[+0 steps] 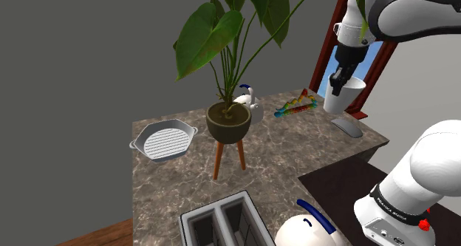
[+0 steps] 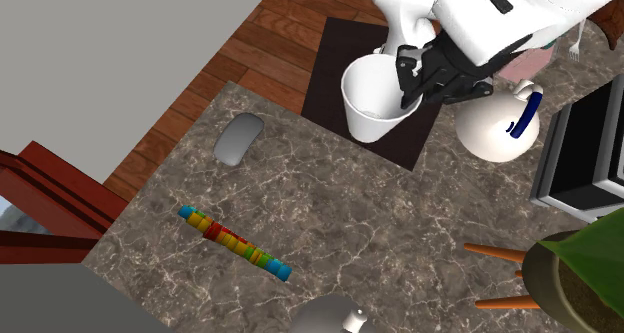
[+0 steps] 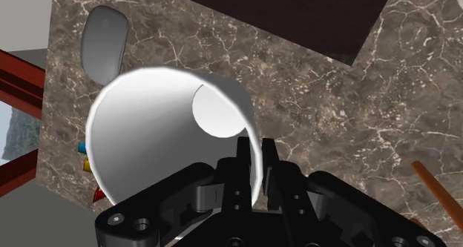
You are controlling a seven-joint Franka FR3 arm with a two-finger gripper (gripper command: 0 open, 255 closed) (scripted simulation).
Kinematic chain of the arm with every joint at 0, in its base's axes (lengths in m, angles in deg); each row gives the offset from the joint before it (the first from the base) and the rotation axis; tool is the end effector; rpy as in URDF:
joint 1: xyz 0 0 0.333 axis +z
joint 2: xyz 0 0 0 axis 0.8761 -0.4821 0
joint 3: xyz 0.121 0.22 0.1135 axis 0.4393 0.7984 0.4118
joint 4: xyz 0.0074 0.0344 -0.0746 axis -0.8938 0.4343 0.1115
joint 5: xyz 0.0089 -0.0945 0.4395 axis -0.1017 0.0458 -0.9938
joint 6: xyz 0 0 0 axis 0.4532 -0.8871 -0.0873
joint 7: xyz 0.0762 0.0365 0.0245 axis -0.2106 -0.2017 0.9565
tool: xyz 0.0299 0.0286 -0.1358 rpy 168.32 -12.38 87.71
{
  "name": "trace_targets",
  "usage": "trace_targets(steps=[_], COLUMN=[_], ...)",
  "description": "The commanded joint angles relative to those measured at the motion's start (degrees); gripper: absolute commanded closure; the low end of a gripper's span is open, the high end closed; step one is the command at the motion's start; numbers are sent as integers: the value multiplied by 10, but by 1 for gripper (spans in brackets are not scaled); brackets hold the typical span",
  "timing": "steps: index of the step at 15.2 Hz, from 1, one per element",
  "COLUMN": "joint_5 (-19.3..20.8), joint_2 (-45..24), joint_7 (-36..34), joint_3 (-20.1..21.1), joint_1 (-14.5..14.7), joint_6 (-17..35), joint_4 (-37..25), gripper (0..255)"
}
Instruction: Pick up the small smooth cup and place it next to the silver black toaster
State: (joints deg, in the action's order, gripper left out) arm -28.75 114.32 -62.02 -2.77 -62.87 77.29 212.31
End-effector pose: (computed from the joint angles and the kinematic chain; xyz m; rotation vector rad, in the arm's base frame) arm 0.3833 -0.0040 0.4529 2.9451 0.0076 -0.0165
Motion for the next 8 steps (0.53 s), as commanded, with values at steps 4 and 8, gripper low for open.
trace_targets(steps=[4, 8], joint_5=[1, -19], joint_2=[-4, 17], joint_7=[7, -14], joint_3=[-1, 22], joint_1=[-2, 10], joint_6=[-35, -61], joint_4=[-40, -41], gripper=[255, 255])
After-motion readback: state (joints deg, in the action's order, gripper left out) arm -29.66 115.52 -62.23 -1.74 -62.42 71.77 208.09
